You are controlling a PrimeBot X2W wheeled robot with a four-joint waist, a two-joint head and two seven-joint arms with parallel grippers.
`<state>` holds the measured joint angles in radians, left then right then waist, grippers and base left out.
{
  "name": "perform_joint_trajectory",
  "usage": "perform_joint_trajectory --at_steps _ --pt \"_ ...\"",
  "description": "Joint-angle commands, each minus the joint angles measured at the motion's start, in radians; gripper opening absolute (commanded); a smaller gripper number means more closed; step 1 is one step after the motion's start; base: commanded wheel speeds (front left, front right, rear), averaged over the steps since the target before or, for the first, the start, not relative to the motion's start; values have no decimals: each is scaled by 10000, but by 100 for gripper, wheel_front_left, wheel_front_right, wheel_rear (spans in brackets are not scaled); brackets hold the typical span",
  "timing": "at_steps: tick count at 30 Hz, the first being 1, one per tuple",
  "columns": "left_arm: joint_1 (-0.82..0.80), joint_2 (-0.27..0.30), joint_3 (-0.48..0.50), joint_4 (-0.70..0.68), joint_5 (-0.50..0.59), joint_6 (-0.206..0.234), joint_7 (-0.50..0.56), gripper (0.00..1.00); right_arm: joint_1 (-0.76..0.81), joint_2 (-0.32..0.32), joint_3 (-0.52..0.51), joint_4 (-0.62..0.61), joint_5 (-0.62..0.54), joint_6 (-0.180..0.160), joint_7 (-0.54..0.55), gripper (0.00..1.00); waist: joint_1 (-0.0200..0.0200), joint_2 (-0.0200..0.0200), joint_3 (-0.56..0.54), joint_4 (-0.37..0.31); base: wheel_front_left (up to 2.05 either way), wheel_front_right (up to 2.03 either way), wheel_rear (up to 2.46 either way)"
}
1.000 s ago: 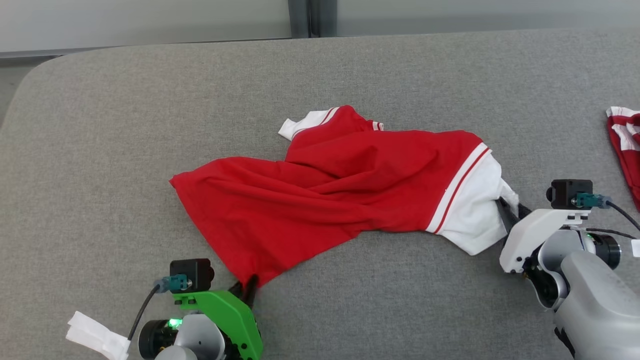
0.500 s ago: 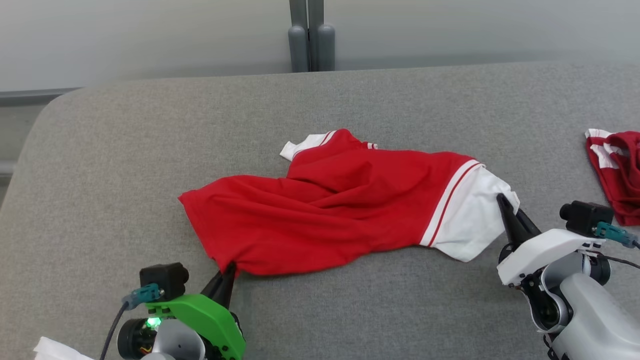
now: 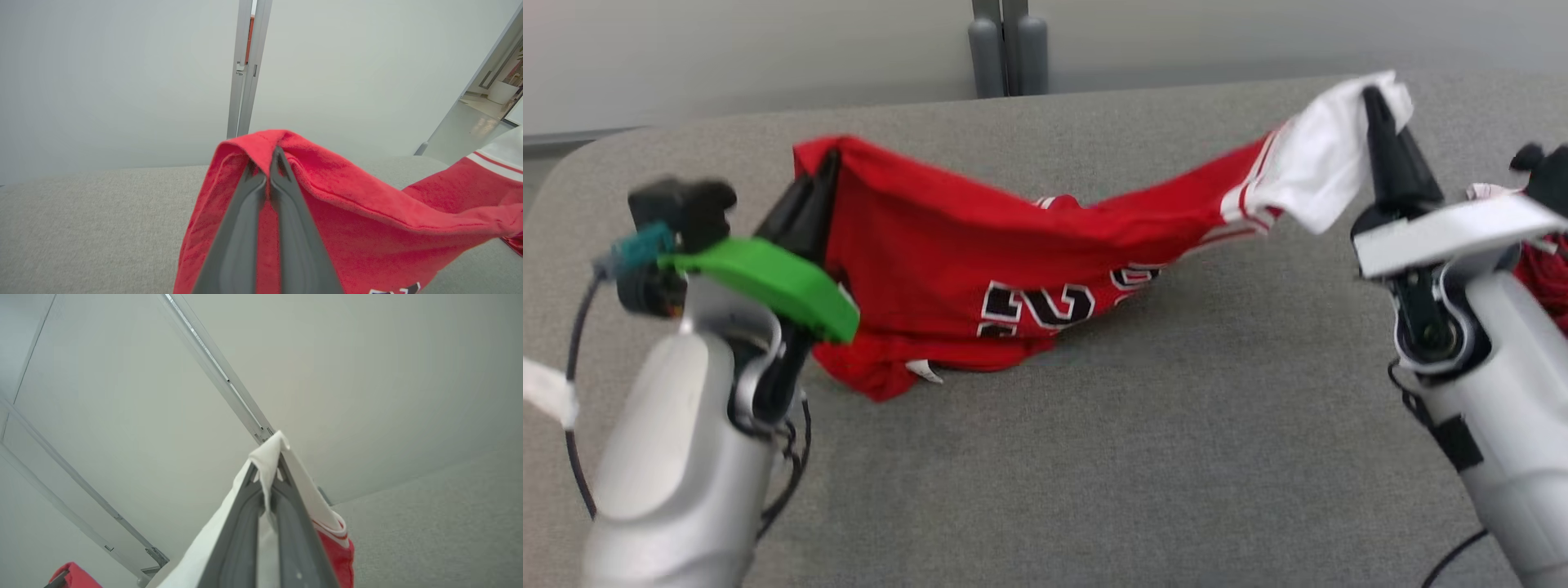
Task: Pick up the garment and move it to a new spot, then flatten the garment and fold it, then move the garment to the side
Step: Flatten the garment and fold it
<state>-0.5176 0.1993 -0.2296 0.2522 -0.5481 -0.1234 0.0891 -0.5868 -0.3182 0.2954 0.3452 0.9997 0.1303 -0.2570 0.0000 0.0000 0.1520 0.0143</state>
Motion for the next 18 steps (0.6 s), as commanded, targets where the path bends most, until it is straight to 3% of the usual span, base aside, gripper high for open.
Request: perform_joint_trajectory --at_steps 1,9,18 --pt "-897 131 -113 333 -4 -44 67 0 -701 6 -18 -28 245 8 -50 0 0 0 1536 111 0 0 0" --pt "-5840 910 -1255 2556 -247 -78 384 0 -5091 -20 418 1106 713 8 283 0 0 0 3527 -3 0 0 0" --pt "-10162 1306 -1597 4713 -848 -80 110 0 -9627 65 369 2643 756 8 48 0 0 0 4463 -283 0 0 0"
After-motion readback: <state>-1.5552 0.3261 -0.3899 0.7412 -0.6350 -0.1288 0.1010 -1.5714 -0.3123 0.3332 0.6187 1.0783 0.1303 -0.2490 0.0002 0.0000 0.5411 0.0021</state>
